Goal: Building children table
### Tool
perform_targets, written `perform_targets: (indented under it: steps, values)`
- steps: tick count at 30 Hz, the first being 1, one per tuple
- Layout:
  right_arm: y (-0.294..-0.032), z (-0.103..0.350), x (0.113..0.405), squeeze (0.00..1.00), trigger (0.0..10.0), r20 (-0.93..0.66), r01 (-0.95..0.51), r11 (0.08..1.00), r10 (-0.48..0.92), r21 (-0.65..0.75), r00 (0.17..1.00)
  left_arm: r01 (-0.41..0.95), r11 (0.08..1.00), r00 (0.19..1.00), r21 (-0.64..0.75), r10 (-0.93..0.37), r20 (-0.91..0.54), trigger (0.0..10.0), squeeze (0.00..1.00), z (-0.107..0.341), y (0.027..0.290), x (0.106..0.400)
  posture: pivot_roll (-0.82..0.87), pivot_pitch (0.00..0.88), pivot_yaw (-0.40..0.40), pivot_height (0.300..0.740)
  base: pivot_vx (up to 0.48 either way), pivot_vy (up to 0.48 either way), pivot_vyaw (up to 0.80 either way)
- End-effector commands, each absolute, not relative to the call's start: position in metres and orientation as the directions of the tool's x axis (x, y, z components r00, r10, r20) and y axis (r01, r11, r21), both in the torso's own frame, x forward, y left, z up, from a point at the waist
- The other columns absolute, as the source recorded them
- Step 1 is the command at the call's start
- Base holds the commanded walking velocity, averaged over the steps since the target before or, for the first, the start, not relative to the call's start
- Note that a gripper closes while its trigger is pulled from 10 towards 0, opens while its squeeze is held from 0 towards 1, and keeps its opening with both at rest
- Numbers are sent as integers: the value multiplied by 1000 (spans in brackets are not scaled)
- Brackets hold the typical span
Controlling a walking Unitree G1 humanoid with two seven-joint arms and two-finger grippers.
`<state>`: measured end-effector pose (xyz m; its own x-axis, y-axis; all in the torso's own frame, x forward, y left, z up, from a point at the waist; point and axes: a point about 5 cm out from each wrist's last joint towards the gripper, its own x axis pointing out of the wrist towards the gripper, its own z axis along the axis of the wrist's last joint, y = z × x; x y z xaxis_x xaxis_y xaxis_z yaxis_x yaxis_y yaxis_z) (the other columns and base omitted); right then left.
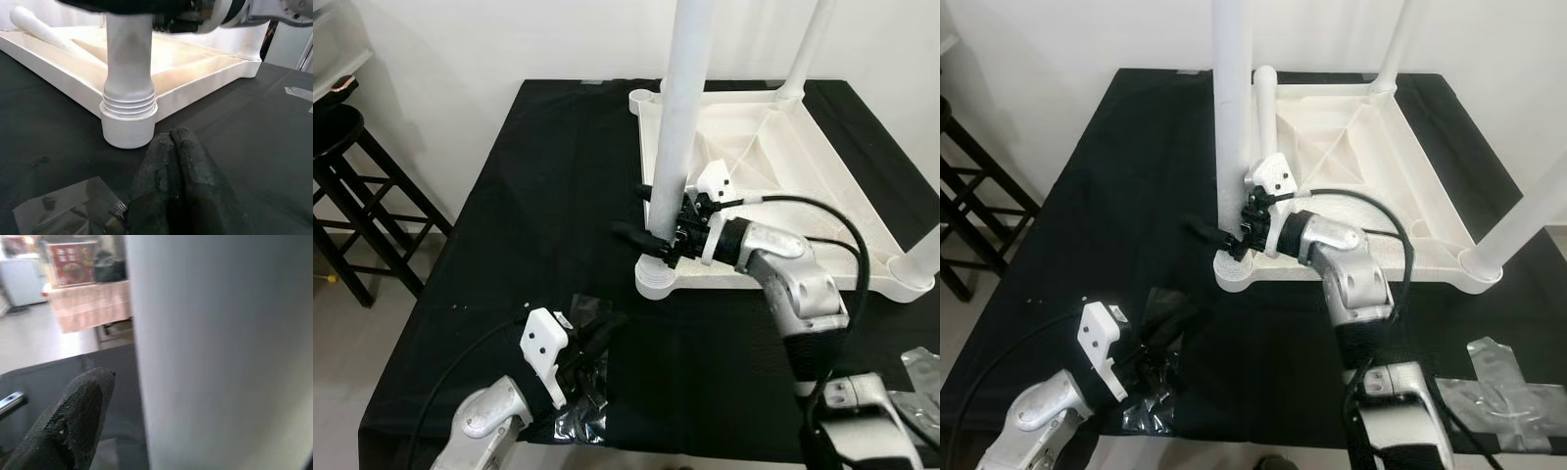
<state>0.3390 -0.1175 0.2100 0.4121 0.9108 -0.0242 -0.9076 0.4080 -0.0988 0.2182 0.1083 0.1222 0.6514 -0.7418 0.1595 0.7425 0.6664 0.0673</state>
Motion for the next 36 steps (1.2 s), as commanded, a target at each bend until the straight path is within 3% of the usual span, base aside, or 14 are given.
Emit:
perform_targets:
  steps: [1,3,4,18,20,21,23,24,25,26,27,29,31,36]
  values:
    - [-114,208,342,0,10000,-24,-935,347,937,-69,349,741,669,659,51,-740,136,10000,0,116,109,216,31,122,-7,740,0,0,0]
    - [-116,204,346,0,10000,-48,-946,321,945,-46,323,741,670,660,52,-739,135,10000,0,115,109,215,47,119,-5,740,0,0,0]
    - [-117,201,349,0,0,-54,-954,301,952,-10,301,740,671,660,52,-739,133,10000,0,115,109,215,56,118,-4,740,0,0,0]
    - [-137,197,355,0,0,-54,-958,284,958,48,281,739,672,662,53,-738,129,10000,0,115,110,212,69,120,3,740,0,0,0]
    - [-152,181,348,0,0,-111,-929,369,924,19,365,739,671,662,53,-739,129,10000,0,115,112,212,60,133,15,740,0,0,0]
    - [-152,181,348,0,0,-111,-929,369,924,19,365,739,671,662,53,-739,129,10000,0,115,112,212,60,133,15,740,0,0,0]
    - [-158,159,340,0,0,-214,-873,485,850,-39,482,738,672,663,54,-738,130,10000,0,116,113,211,54,138,13,740,0,0,0]
    - [-158,159,340,0,0,-214,-873,485,850,-39,482,738,672,663,54,-738,130,10000,0,116,113,211,54,138,13,740,0,0,0]
    - [-156,141,341,0,0,-292,-739,669,692,-86,660,738,673,663,55,-737,130,10000,0,116,114,211,50,141,8,740,0,0,0]
    - [-156,141,341,0,0,-292,-739,669,692,-86,660,738,673,663,55,-737,130,10000,0,116,114,211,50,141,8,740,0,0,0]
    - [-148,124,328,0,0,-297,-520,852,481,-67,825,737,674,664,56,-736,131,10000,0,116,116,212,43,148,14,740,0,0,0]
    - [-137,114,310,0,0,-303,-387,920,352,-61,885,736,675,664,57,-736,131,10000,0,117,117,212,42,155,26,740,0,0,0]
    - [-131,118,304,0,0,-287,-350,932,313,-89,905,735,676,665,57,-735,131,10000,0,116,118,213,28,147,29,740,0,0,0]
    - [-142,125,320,0,0,-280,-351,930,309,-113,909,738,672,662,57,-738,130,10000,0,115,116,216,30,124,10,740,0,0,0]
